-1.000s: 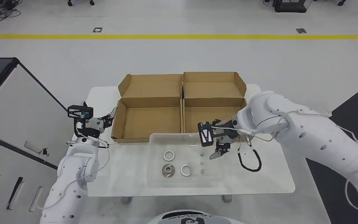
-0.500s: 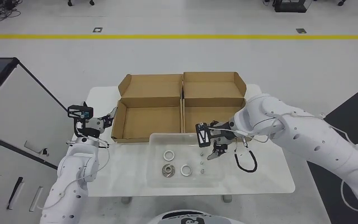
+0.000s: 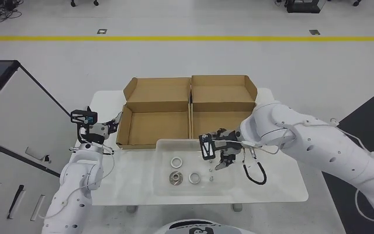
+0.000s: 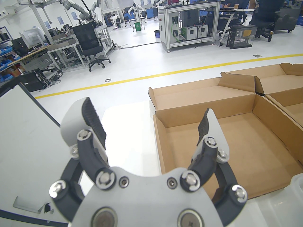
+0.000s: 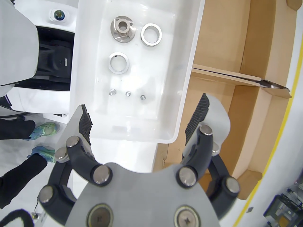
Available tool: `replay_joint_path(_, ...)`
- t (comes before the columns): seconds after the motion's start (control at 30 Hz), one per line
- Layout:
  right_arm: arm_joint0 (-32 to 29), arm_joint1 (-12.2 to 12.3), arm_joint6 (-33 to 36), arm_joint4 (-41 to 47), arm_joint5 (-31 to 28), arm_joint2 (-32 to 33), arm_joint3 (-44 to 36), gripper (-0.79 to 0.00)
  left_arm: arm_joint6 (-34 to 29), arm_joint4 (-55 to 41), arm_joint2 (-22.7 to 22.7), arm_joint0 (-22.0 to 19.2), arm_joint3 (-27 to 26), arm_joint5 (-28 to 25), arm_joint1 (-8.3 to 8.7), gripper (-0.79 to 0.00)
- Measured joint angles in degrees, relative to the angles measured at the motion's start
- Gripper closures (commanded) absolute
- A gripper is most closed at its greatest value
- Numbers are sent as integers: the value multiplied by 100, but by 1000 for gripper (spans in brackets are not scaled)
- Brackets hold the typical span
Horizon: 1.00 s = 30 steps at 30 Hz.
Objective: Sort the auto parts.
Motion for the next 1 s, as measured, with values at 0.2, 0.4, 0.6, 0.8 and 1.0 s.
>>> replay_joint_path(0.2, 296, -201, 1189, 513, 777, -260, -153, -785, 0, 0, 0, 0, 0, 0, 0, -785)
replay_joint_path(0.4, 519, -477, 1706, 731, 1293, -569, -84, -785, 0, 0, 0, 0, 0, 0, 0, -785)
replay_joint_path(0.6, 586, -759, 1711, 752, 1297, -836, 210, -785, 0, 0, 0, 0, 0, 0, 0, -785)
replay_joint_path(0.8, 583, -987, 1696, 670, 1282, -1047, 464, -785, 0, 0, 0, 0, 0, 0, 0, -785)
replay_joint_path(1.0, 511, -1098, 1694, 627, 1303, -1096, 672, -646, 0, 0, 0, 0, 0, 0, 0, -785)
